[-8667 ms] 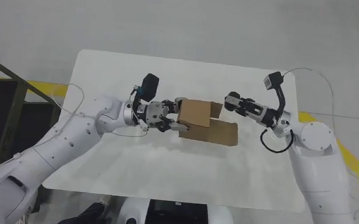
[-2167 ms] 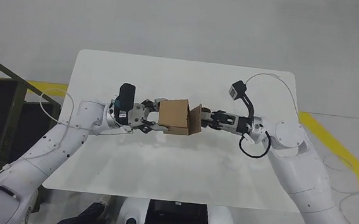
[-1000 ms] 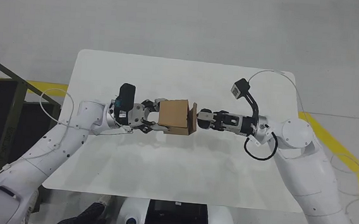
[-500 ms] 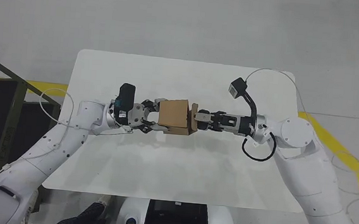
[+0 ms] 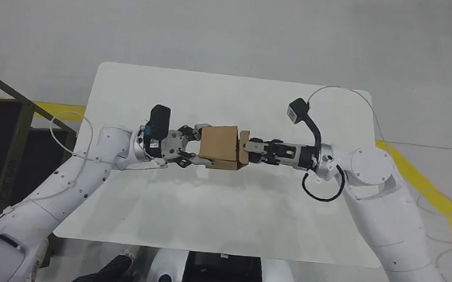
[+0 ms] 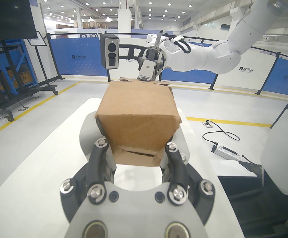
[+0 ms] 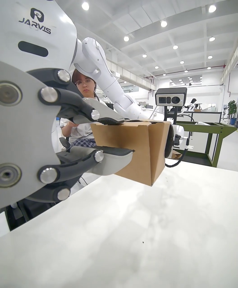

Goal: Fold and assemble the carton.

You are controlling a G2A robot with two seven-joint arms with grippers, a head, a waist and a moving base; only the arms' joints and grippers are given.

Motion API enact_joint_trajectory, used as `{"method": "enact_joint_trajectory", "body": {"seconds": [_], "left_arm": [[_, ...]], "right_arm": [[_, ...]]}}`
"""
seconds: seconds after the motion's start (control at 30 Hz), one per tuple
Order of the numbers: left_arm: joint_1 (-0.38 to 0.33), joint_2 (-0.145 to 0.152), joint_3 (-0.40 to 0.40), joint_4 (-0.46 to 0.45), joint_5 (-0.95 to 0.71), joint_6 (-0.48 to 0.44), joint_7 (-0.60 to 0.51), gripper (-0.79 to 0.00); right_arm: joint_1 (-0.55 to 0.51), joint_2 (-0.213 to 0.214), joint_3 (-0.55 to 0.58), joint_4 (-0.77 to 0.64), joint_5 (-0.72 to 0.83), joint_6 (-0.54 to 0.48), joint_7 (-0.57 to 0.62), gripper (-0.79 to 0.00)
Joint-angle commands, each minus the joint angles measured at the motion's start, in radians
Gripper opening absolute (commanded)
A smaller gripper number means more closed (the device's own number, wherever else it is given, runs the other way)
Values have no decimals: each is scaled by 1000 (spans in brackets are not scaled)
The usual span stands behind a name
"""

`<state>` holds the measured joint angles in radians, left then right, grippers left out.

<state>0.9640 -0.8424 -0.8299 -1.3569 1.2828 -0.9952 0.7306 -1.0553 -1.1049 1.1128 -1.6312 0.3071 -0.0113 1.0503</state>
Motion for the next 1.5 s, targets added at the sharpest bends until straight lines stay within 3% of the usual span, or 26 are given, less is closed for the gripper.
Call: {"method": "enact_joint_trajectory", "body": {"seconds": [0.0,0.9,1.17,1.4,1.47], "left_arm": [[0,0,0,0,0,0,0,-785],[0,0,0,0,0,0,0,-785],[0,0,0,0,0,0,0,-785],[0,0,0,0,0,0,0,-785],[0,0,0,0,0,0,0,-785]], "right_arm": [[0,0,0,-2,-7,4,-10,-616],[18,-8,-42,-47,-33,45,-98,-702],[32,-15,-68,-44,-39,58,-116,-659],[30,-17,-75,-47,-61,71,-154,-677],[28,-18,-78,-48,-64,76,-160,-637]]}}
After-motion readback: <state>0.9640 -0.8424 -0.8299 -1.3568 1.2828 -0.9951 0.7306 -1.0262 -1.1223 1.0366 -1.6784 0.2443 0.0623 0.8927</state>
